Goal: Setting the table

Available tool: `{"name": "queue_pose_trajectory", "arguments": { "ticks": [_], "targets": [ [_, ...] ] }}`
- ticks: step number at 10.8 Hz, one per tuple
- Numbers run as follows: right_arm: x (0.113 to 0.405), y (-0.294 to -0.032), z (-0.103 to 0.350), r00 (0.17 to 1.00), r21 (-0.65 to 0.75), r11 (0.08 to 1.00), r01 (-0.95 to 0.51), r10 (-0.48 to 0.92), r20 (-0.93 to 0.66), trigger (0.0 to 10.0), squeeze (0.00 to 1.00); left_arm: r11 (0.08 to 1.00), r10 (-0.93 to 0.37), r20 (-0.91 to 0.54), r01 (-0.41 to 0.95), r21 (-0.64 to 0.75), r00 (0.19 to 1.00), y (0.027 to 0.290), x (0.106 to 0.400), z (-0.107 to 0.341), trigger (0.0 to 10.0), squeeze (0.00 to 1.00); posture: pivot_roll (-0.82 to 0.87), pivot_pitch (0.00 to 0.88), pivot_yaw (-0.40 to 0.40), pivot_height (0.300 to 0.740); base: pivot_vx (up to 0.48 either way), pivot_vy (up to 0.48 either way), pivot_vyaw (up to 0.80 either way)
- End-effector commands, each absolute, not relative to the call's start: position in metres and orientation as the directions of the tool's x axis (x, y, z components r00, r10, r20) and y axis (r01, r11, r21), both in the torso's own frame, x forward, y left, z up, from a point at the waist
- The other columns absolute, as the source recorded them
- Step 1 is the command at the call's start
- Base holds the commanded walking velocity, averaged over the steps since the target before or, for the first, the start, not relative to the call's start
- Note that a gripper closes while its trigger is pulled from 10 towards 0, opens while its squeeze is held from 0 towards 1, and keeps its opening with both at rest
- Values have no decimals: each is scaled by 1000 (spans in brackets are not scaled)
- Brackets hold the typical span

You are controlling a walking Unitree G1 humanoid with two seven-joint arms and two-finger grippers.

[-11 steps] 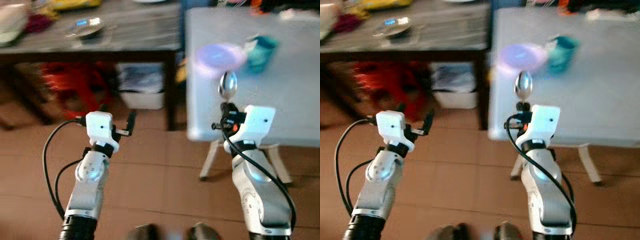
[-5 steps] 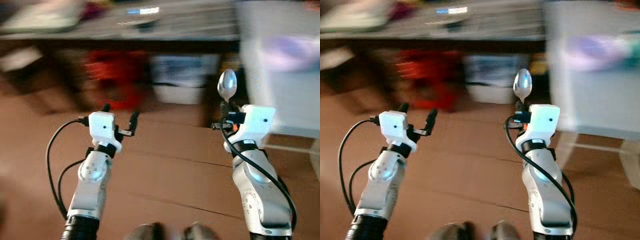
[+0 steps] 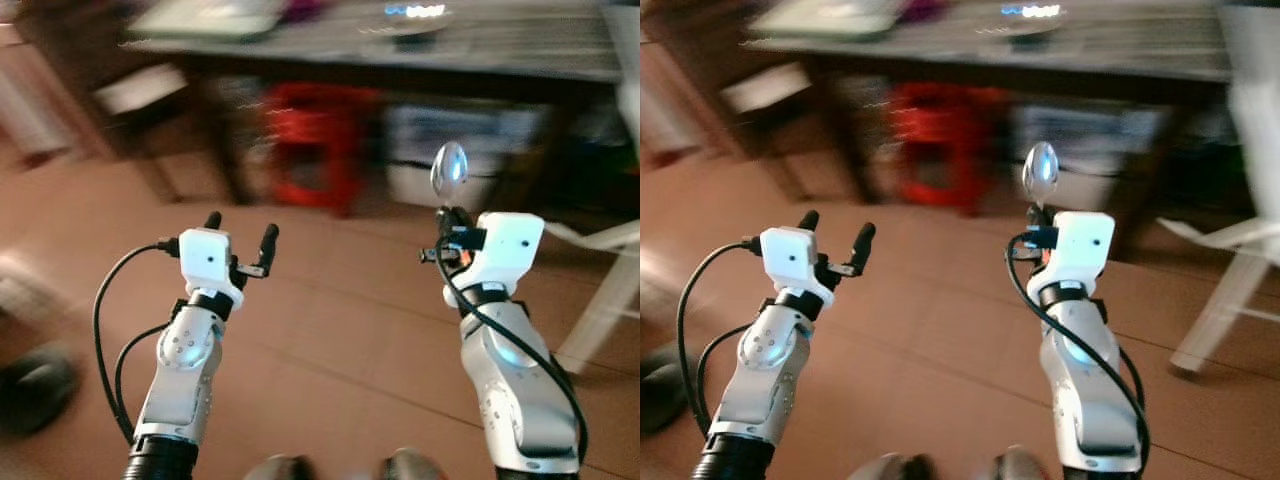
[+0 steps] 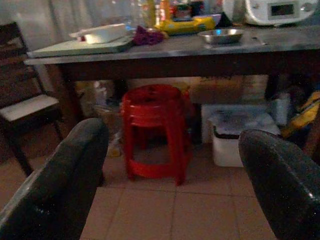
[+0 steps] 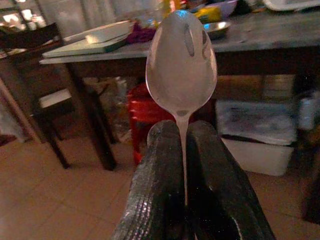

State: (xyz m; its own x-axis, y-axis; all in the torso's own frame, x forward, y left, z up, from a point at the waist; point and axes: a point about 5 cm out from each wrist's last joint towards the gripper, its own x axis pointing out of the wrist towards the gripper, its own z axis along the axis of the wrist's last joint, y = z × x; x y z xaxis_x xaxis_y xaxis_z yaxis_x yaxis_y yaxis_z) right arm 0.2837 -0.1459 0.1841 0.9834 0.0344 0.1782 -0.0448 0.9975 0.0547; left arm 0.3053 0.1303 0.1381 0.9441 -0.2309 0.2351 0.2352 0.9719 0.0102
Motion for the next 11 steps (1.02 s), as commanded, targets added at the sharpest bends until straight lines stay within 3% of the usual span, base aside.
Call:
{"name": "queue_pose_trajectory", "arguments": {
  "ticks": [1, 4, 11],
  "targets": [
    [282, -151, 183, 984, 61, 998, -24, 13, 177, 10000, 0, 965, -260, 248, 262, 23, 933, 127, 304, 141, 10000, 0, -90, 211, 93, 740, 0, 0, 0],
    [283, -151, 182, 984, 54, 998, -24, 14, 178, 10000, 0, 954, -295, 250, 299, 23, 922, 129, 304, 144, 10000, 0, -90, 208, 94, 740, 0, 0, 0],
    [284, -152, 181, 984, 45, 999, -25, 17, 179, 10000, 0, 944, -321, 248, 329, 12, 914, 127, 302, 142, 10000, 0, -88, 203, 92, 740, 357, 0, 0]
  ]
}}
